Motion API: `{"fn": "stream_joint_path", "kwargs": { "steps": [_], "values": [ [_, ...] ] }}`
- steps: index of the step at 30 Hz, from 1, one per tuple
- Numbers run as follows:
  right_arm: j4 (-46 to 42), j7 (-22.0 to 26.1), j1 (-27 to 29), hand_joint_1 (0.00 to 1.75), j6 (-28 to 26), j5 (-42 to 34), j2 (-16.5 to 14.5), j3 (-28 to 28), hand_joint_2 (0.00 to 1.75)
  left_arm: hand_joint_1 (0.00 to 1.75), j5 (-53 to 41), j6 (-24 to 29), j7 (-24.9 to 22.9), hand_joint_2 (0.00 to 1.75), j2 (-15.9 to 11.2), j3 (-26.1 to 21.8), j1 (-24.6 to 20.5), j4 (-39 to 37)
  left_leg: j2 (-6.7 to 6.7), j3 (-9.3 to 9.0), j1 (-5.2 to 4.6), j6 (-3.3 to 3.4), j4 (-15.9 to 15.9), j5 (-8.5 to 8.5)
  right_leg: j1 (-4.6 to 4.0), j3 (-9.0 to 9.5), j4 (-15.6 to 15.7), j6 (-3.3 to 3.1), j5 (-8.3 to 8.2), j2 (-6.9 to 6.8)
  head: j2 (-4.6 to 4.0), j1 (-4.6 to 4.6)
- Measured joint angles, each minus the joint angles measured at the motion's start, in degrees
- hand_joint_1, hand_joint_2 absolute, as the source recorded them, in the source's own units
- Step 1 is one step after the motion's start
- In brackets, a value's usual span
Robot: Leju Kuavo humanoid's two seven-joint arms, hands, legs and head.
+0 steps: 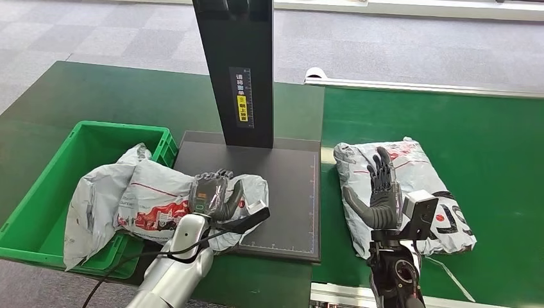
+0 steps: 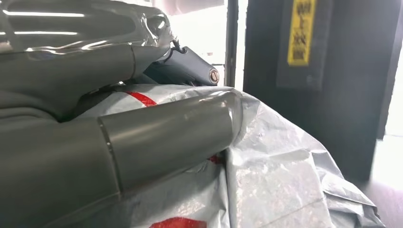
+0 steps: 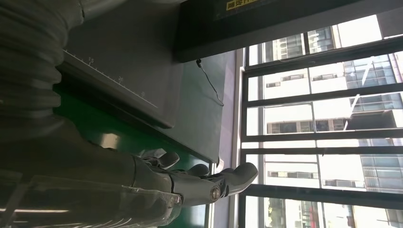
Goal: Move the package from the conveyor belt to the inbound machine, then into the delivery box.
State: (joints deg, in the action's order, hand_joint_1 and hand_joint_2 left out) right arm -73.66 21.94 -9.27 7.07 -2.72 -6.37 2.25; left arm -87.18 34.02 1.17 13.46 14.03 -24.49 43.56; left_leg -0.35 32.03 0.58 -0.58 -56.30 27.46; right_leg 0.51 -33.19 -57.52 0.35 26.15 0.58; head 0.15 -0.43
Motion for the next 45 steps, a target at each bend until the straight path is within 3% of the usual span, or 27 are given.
{"fn": "stream_joint_path", "kwargs": {
  "steps": [4, 19, 21, 24, 26, 28, 32, 34, 38, 40, 42, 43, 45],
  "values": [
    [0.0, -0.1, -0.2, 0.0, 0.0, 0.1, -0.3, -0.2, 1.75, 1.75, -0.3, 5.6, -2.0, 0.0, -0.4, -0.9, -0.6, 0.6, -0.02, -0.01, 0.0, 0.0, 0.0, -0.01, 0.0, 0.01, 0.0, 0.0, 0.0, -0.01, -0.01, -0.01],
    [0.0, -0.2, -0.4, 0.0, 0.1, 0.1, -0.8, -0.6, 1.75, 1.75, -0.4, 6.1, -2.6, 0.0, -0.9, -1.8, -0.5, 1.6, -0.01, 0.0, 0.01, 0.0, 0.0, -0.01, -0.01, 0.0, 0.0, 0.0, 0.0, 0.0, -0.01, -0.01],
    [0.0, -0.3, -0.4, 0.0, 0.0, 0.1, -0.8, -0.7, 1.75, 1.75, -0.5, 6.1, -3.9, 0.0, -1.1, -1.8, 0.6, 4.9, 0.02, 0.01, 0.01, 0.0, 0.0, -0.01, -0.01, -0.01, 0.0, 0.0, 0.0, 0.02, 0.0, 0.0],
    [0.0, -0.7, -0.4, 0.0, -0.3, 0.0, -0.9, -0.7, 1.75, 1.75, -0.6, 6.2, -4.5, 0.0, -1.9, -2.4, 3.1, 16.5, 0.02, 0.05, 0.03, 0.0, 0.0, 0.0, -0.03, -0.06, 0.0, -0.01, 0.0, 0.02, 0.0, -0.01],
    [0.1, -0.9, -0.5, 0.0, -0.6, -0.4, -0.9, -0.6, 1.75, 1.75, -0.6, 6.2, -1.6, 0.0, -2.3, -3.6, 4.3, 26.0, 0.01, 0.09, 0.04, 0.0, 0.0, -0.01, -0.04, -0.07, 0.0, -0.01, 0.01, 0.01, -0.01, -0.02],
    [0.4, -0.8, -0.6, 0.0, -0.9, -0.9, -0.9, -0.5, 1.75, 1.75, -0.6, 6.2, 5.0, 0.0, -2.5, -5.0, 4.9, 36.0, 0.01, 0.12, 0.06, -0.01, 0.0, -0.01, -0.06, -0.1, 0.0, -0.01, 0.01, 0.0, -0.01, -0.01],
    [2.0, 0.9, -0.9, 0.0, -1.8, -2.2, -0.7, 0.1, 1.75, 1.75, -0.7, 6.3, 26.9, 0.0, -1.6, -8.7, 4.2, 53.6, 0.01, 0.14, 0.05, 0.0, 0.0, -0.01, -0.06, -0.1, 0.0, -0.01, 0.02, -0.01, -0.02, 0.01],
    [2.9, 2.0, -0.7, 0.0, -2.2, -2.8, -0.5, 0.3, 1.75, 1.75, -0.7, 6.2, 34.5, 0.0, -1.2, -11.3, 2.8, 59.2, 0.0, 0.11, 0.04, 0.0, 0.0, -0.01, -0.04, -0.07, 0.0, -0.01, 0.02, -0.02, -0.02, 0.01],
    [3.7, 3.2, 0.6, 0.0, -2.6, -3.6, 0.6, 0.4, 1.75, 1.75, -0.7, 6.1, 38.2, 0.0, -4.2, -18.4, 0.3, 61.7, 0.01, -0.06, 0.04, -0.01, 0.0, 0.0, -0.04, 0.02, 0.0, -0.02, 0.02, -0.01, -0.01, 0.0],
    [3.6, 3.3, 1.6, 0.0, -2.6, -3.7, 1.1, 0.3, 1.75, 1.75, -0.7, 6.1, 36.4, 0.0, -7.8, -22.0, -0.5, 59.7, 0.05, -0.13, 0.09, -0.05, 0.0, -0.03, -0.09, 0.0, 0.0, -0.04, 0.02, 0.04, 0.0, -0.01],
    [3.4, 3.3, 2.8, 0.0, -2.7, -3.8, 1.6, 0.3, 1.75, 1.75, -0.7, 5.2, 27.4, 0.0, -13.9, -22.4, -3.4, 55.1, 0.02, -0.13, 0.22, -0.17, 0.0, -0.12, -0.23, -0.14, 0.0, -0.13, 0.0, 0.02, 0.0, 0.01],
    [3.3, 3.3, 3.3, 0.0, -2.7, -3.9, 1.8, 0.3, 1.75, 1.75, -0.7, 3.8, 19.7, 0.0, -17.7, -20.7, -6.4, 51.9, 0.0, -0.04, 0.33, -0.27, 0.0, -0.19, -0.34, -0.38, -0.1, -0.22, -0.05, -0.01, -0.01, 0.03],
    [2.9, 3.3, 3.9, 0.0, -3.0, -4.1, 2.2, 0.3, 1.75, 1.75, -0.7, 2.0, -1.2, 0.0, -24.4, -13.5, -15.1, 43.4, -0.12, 0.23, 0.49, -0.37, -0.1, -0.32, -0.49, -0.83, 0.0, -0.38, -0.19, -0.15, -0.02, 0.01]
  ]
}}
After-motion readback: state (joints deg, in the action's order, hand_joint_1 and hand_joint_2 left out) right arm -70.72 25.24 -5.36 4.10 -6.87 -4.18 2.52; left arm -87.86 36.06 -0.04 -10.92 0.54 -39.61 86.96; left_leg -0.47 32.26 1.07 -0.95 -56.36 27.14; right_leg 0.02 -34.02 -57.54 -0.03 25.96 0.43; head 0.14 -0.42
